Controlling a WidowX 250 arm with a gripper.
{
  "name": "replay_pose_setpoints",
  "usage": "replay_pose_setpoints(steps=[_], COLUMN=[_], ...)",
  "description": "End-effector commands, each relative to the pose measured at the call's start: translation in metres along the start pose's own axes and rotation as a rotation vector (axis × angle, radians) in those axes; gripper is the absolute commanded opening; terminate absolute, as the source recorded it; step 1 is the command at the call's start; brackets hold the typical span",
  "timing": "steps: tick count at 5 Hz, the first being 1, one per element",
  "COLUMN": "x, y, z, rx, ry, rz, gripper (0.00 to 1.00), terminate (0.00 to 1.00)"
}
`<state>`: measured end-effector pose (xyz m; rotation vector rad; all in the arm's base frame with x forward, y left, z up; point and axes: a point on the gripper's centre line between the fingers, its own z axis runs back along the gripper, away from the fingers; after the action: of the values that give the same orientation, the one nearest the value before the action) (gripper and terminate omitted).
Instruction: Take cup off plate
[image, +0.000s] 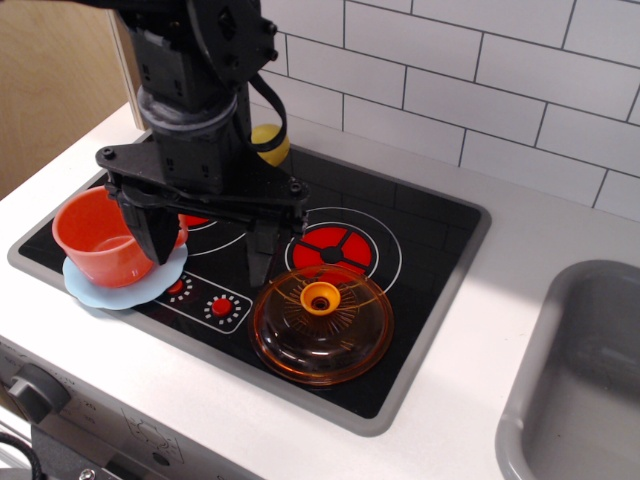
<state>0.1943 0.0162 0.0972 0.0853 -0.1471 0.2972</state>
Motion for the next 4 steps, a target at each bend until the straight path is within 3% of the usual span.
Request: replay_pose_setpoints(steps=[1,2,3,4], x=[0.000,0.017,0.035,0.043], y=[0.000,0.000,-0.001,0.006], z=[0.000,0.002,-0.001,0.000], rx=[0.000,-0.097,-0.130,-0.148], ry=[0.000,0.043,0.106,0.078], rz=[0.000,0.266,0.525,0.778], gripper=[1.00,1.00,1.00,1.00], terminate=[0.00,0.00,0.00,0.00])
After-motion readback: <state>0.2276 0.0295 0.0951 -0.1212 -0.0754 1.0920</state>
